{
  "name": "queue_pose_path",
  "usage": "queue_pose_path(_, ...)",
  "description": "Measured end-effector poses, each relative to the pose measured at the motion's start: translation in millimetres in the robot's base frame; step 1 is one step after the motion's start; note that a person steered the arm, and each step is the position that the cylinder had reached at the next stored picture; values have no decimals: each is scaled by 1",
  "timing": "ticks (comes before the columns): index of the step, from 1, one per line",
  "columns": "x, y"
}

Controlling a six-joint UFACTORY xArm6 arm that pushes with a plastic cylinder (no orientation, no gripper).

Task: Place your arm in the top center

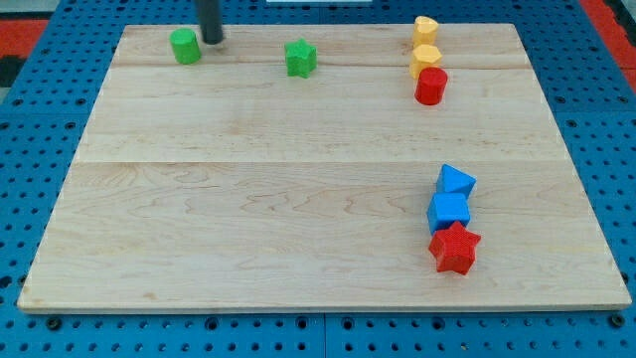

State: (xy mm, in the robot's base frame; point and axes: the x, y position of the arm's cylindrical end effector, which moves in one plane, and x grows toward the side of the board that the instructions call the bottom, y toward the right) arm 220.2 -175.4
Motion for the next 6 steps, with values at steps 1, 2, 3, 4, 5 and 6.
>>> queue_pose_path(1, 4, 4)
queue_pose_path(2, 3, 14)
queue_pose_path(3, -1, 31)
queue_pose_path(4, -9, 81)
queue_pose_path(5, -21, 113)
queue_pose_path(6, -28, 133)
